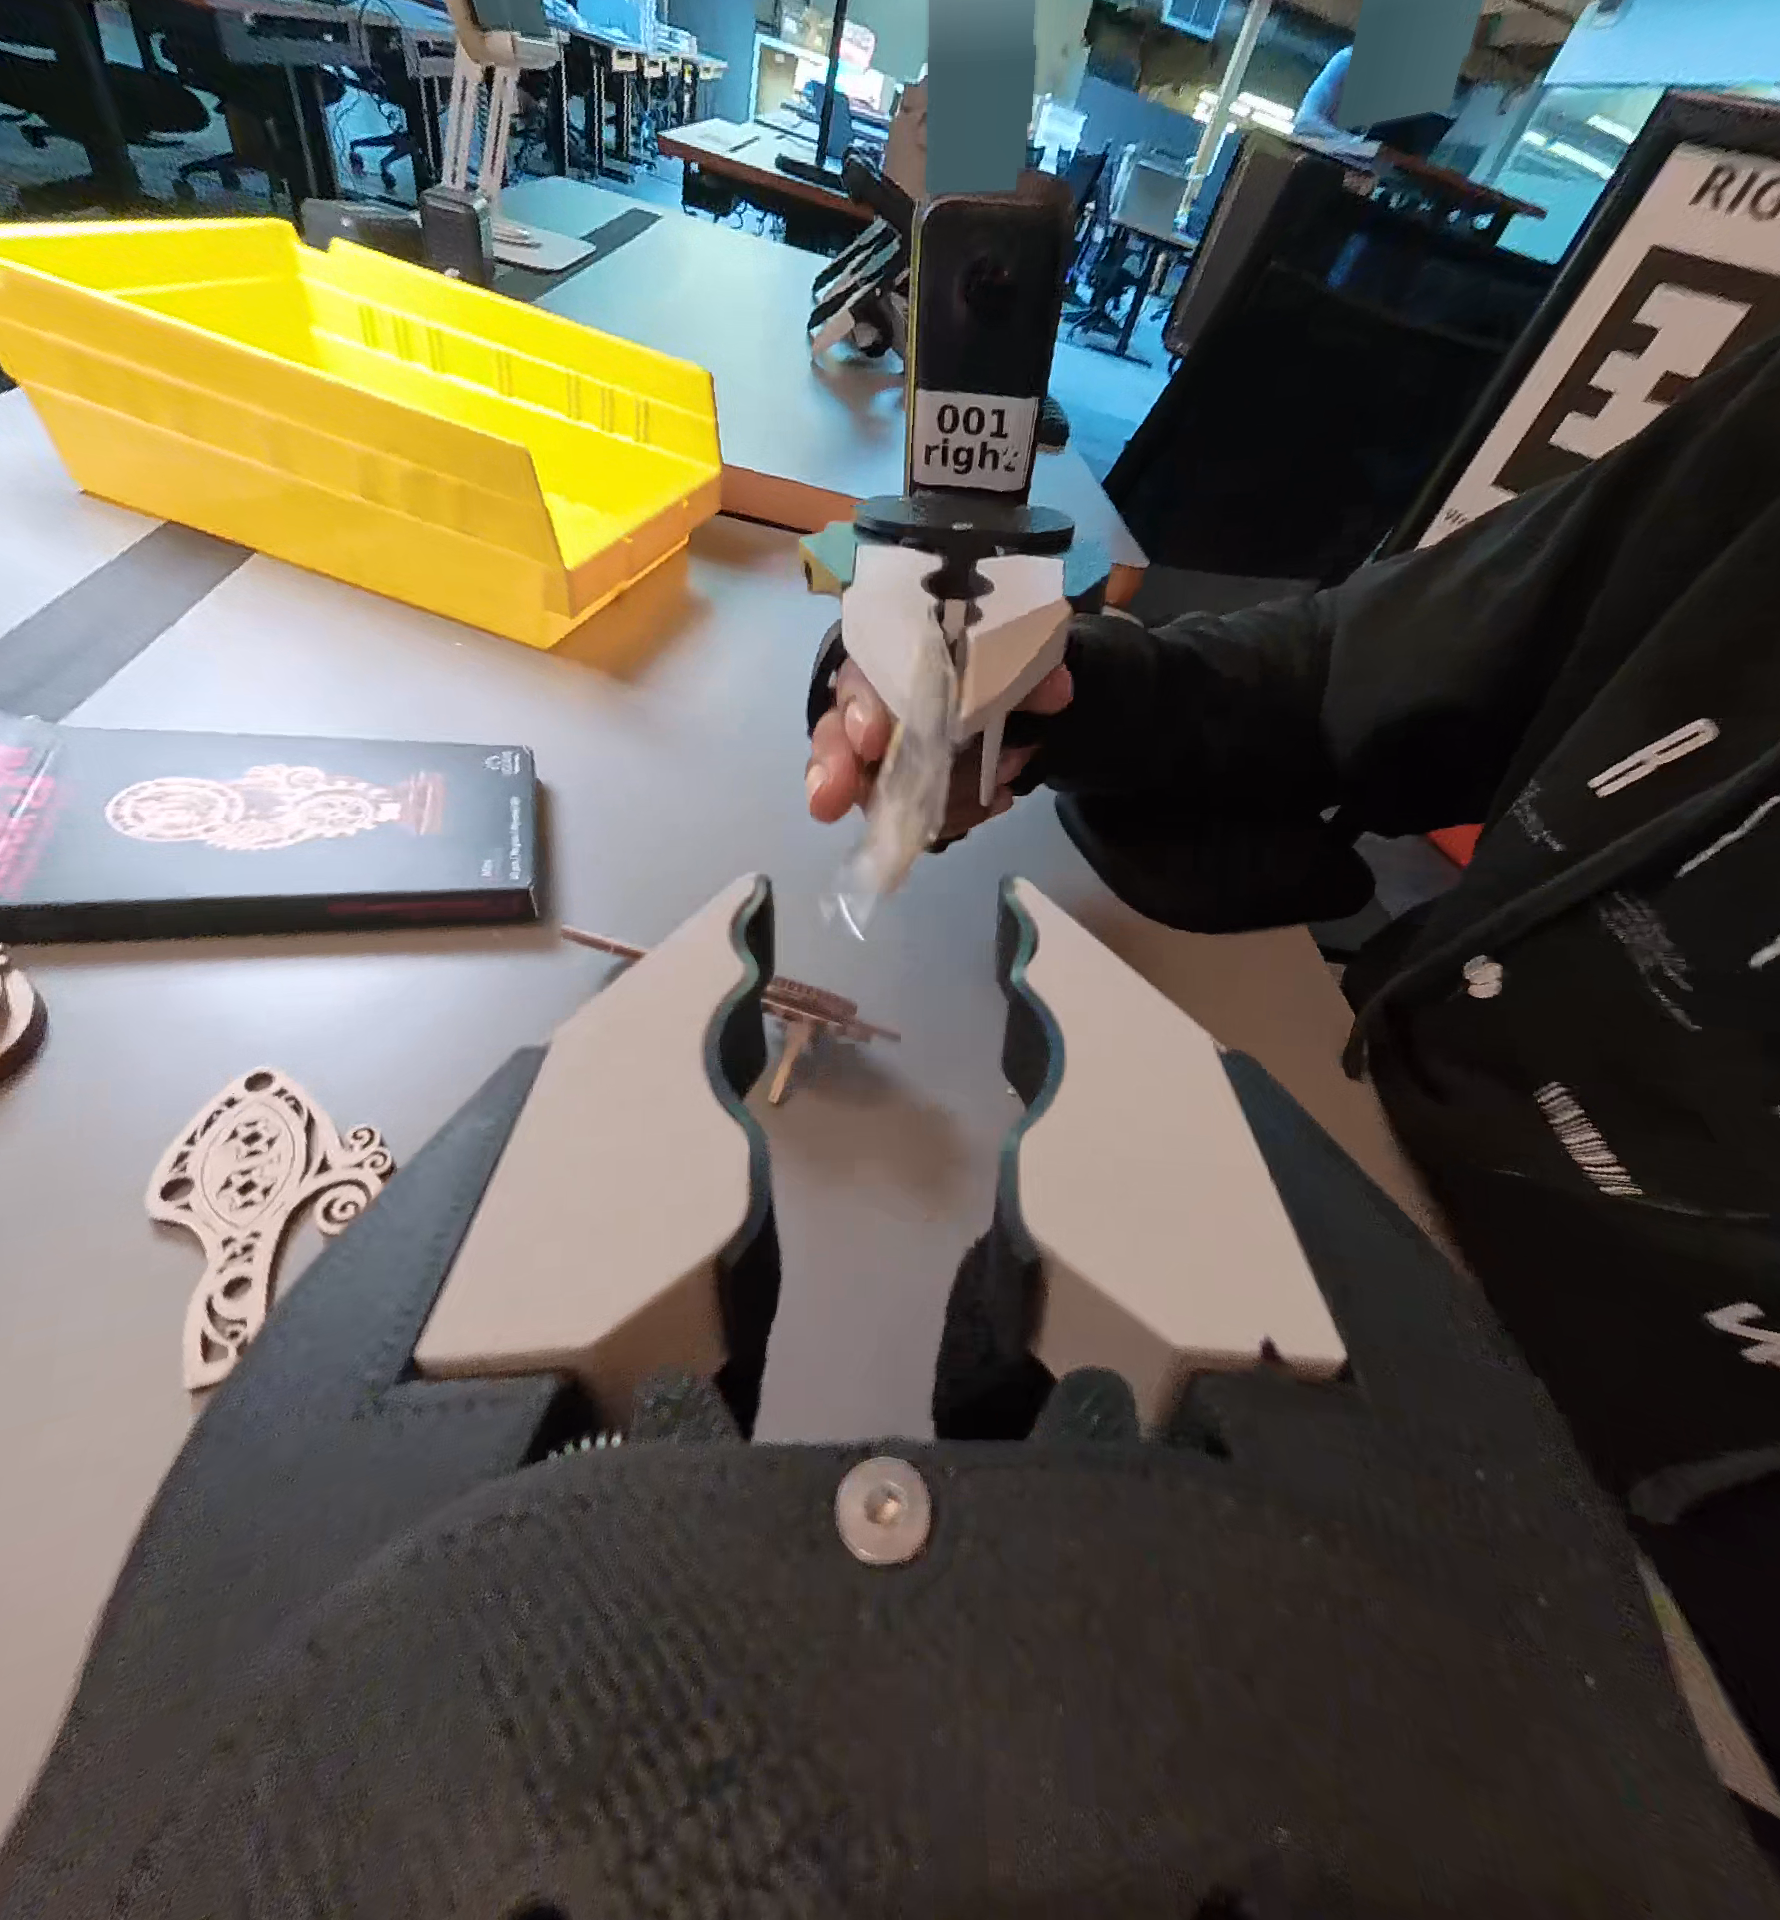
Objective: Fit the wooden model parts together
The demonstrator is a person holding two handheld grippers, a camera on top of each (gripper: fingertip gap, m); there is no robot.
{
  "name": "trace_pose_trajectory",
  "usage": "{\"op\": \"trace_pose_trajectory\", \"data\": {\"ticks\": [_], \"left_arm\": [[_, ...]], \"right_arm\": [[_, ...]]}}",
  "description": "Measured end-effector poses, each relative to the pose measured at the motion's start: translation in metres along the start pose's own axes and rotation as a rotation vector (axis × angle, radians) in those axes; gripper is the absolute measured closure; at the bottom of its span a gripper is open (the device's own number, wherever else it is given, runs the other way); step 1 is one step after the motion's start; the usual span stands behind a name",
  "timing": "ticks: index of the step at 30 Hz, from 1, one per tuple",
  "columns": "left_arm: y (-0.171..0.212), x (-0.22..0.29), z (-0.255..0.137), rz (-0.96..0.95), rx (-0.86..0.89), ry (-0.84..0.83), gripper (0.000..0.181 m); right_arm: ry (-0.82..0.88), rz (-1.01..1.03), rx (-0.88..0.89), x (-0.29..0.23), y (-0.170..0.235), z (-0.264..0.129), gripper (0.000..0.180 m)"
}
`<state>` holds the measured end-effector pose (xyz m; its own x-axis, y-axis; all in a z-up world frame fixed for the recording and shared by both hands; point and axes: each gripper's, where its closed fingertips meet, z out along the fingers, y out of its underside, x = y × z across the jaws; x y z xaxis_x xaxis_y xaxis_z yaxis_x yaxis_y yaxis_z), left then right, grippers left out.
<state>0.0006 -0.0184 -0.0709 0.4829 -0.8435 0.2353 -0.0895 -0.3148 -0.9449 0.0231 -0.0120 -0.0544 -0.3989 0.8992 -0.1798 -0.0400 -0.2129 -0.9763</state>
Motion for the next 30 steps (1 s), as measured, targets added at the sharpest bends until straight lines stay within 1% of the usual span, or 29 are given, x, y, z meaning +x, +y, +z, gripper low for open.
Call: {"op": "trace_pose_trajectory", "data": {"ticks": [1, 2, 4, 7, 11, 14, 18, 20, 22, 24, 27, 28, 30], "left_arm": [[0.001, 0.001, 0.005, 0.02, -0.012, -0.004, 0.153], [0.003, 0.005, 0.009, 0.035, -0.025, 0.016, 0.181], [0.002, 0.01, 0.011, 0.031, -0.04, 0.047, 0.181], [-0.015, 0.013, -0.003, 0.023, 0.036, 0.062, 0.181], [-0.009, 0.025, 0.01, 0.068, -0.036, 0.076, 0.181], [-0.01, 0.016, 0.005, 0.075, -0.045, 0.016, 0.181], [-0.001, -0.009, -0.012, -0.038, -0.039, -0.044, 0.181], [0.012, -0.03, -0.019, -0.084, -0.079, -0.13, 0.181], [0.027, -0.057, -0.03, -0.138, -0.121, -0.265, 0.181], [0.039, -0.072, -0.036, -0.218, -0.136, -0.324, 0.181], [0.06, -0.091, -0.034, -0.336, -0.16, -0.385, 0.181], [0.067, -0.098, -0.033, -0.361, -0.165, -0.411, 0.181], [0.079, -0.11, -0.032, -0.421, -0.17, -0.448, 0.181]], "right_arm": [[-0.017, 0.008, -0.002, -0.003, 0.001, 0.002, 0.18], [-0.027, 0.013, 0.0, -0.005, 0.002, 0.003, 0.18], [-0.028, 0.009, -0.007, -0.004, 0.002, 0.003, 0.18], [0.0, -0.014, -0.046, 0.002, 0.006, -0.003, 0.18], [-0.013, -0.038, -0.087, -0.006, 0.016, 0.009, 0.18], [0.011, -0.039, -0.083, 0.0, 0.014, 0.009, 0.18], [0.106, -0.04, -0.087, 0.017, 0.012, -0.001, 0.18], [0.171, -0.085, -0.131, 0.024, 0.016, -0.003, 0.167], [0.183, -0.13, -0.196, 0.018, 0.018, -0.001, 0.16], [0.139, -0.189, -0.298, -0.001, 0.03, 0.01, 0.16], [-0.007, -0.147, -0.556, -0.045, 0.081, 0.033, 0.151], [-0.05, -0.129, -0.618, -0.062, 0.097, 0.041, 0.15], [-0.079, -0.093, -0.758, -0.083, 0.133, 0.052, 0.148]]}}
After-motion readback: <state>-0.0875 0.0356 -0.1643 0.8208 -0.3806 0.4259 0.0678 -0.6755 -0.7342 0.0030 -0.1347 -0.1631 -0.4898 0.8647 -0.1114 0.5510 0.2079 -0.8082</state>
